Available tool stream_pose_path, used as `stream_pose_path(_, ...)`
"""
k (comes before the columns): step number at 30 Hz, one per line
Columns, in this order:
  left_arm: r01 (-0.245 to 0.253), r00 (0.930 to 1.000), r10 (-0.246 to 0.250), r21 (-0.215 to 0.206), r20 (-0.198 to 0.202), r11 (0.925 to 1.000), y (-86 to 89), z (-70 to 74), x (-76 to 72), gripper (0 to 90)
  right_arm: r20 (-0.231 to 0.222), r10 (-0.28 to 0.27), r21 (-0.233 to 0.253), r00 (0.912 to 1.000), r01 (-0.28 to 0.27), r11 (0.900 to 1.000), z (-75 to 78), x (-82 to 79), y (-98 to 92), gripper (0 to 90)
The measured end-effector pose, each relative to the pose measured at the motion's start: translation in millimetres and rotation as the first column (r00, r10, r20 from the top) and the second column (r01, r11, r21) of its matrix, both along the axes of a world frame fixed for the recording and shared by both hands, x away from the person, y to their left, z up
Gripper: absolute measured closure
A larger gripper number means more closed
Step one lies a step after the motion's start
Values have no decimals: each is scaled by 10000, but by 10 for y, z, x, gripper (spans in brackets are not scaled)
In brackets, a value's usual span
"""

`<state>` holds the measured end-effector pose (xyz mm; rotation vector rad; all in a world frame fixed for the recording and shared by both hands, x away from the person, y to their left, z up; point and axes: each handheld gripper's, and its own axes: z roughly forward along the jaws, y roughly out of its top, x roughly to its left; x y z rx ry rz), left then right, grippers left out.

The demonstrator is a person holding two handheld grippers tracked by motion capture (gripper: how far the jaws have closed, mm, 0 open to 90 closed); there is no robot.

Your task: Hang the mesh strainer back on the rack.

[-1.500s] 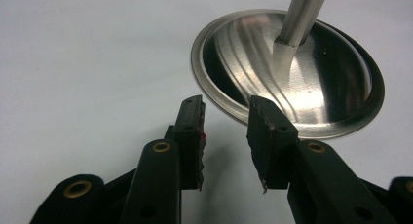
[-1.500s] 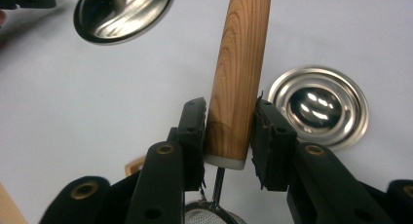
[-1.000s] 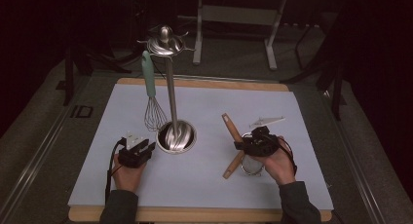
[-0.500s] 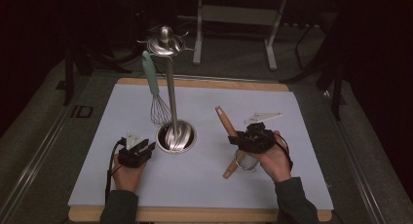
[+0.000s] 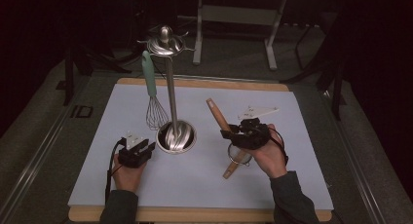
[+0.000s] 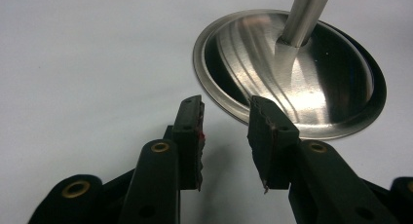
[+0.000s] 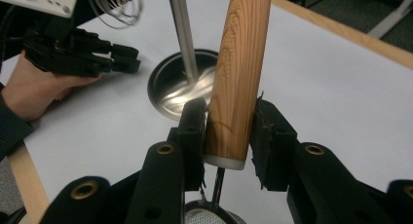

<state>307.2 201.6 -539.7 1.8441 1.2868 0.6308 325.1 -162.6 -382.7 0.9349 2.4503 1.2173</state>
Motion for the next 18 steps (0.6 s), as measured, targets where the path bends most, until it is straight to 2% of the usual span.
stream_pose_path(10,10,10000,-10,26,-4,10000,0,0,2,665,620,228,708,9978,-272,9971,326,-25,-4,683)
stream_pose_path(18,22,10000,-22,25,-11,10000,0,0,2,666,1068,661,1016,9921,-770,9918,548,-93,129,683)
